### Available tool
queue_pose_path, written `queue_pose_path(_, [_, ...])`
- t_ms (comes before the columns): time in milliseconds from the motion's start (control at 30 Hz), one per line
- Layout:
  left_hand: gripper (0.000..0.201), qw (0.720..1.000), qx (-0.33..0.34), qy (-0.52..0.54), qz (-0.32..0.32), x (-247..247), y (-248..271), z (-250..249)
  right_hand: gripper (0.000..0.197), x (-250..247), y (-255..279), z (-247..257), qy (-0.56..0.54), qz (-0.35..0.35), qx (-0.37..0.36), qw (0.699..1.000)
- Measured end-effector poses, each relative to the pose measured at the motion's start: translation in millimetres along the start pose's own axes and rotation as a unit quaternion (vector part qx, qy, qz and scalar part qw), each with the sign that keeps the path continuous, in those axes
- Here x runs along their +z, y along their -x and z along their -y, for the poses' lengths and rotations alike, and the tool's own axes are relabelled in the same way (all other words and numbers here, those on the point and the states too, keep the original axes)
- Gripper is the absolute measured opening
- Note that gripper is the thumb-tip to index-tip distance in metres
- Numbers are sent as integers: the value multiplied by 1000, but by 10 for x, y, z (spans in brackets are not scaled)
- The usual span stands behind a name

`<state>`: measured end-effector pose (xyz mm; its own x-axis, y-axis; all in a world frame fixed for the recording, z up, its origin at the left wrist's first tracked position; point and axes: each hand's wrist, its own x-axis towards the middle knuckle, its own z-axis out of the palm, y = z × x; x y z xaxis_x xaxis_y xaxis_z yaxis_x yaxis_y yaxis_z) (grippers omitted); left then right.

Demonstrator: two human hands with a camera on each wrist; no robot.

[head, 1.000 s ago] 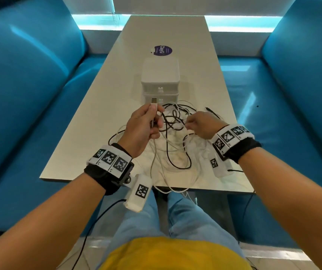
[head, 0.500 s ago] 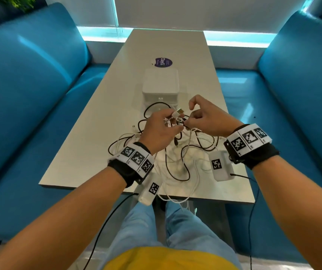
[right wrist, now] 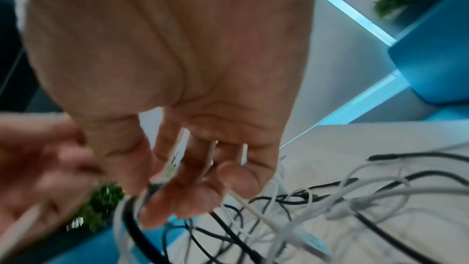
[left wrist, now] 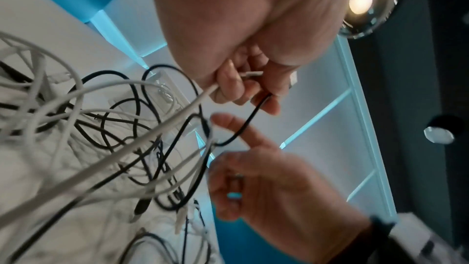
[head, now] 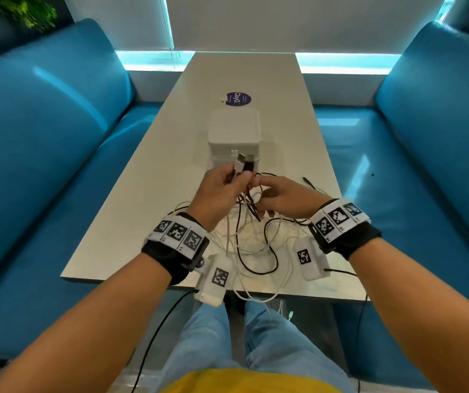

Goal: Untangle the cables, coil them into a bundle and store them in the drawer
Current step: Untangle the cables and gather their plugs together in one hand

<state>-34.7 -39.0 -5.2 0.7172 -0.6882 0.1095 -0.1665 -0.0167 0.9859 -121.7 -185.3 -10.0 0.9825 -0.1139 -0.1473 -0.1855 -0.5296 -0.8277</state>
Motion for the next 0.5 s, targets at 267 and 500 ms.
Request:
queue_pose_path(267, [19,969,-76,219,-81,-363,11,-65,11,-1,-175,-121,112,-88,-28,989])
queue_pose_path(500, [22,927,-90,349,-106,-727,-32,-79,15,-193,-80,-484,191,-129,99,968])
